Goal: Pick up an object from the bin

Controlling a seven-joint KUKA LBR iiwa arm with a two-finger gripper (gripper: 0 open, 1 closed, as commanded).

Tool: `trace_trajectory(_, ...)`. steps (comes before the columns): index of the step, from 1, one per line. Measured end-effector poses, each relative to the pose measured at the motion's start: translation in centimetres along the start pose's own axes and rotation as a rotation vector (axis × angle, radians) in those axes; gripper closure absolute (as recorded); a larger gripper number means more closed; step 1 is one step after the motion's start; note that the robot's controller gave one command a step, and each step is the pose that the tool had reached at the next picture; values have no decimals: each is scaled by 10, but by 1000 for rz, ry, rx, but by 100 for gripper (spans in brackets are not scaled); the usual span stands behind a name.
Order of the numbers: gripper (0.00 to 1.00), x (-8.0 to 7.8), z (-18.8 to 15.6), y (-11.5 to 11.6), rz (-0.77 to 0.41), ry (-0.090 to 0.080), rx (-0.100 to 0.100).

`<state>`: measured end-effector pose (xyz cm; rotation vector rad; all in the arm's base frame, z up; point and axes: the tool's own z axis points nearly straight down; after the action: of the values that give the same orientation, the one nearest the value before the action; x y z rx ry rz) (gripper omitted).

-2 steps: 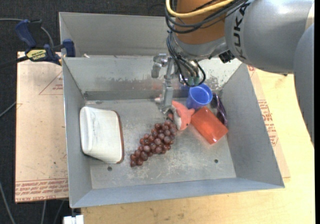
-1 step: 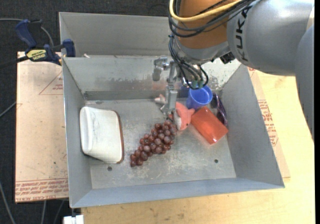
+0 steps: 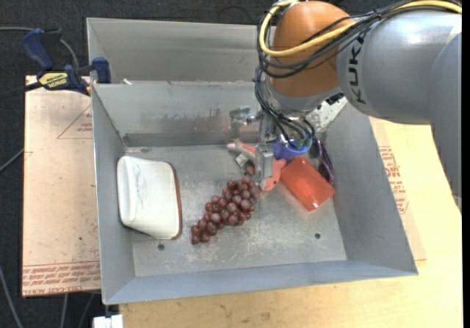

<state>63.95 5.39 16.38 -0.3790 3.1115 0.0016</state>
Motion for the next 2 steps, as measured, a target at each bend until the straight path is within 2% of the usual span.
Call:
trace_trajectory(1,0,13,44,-27,-41,1,-2)
trace_trajectory(2,0,24,60,-33,-97,4,-1)
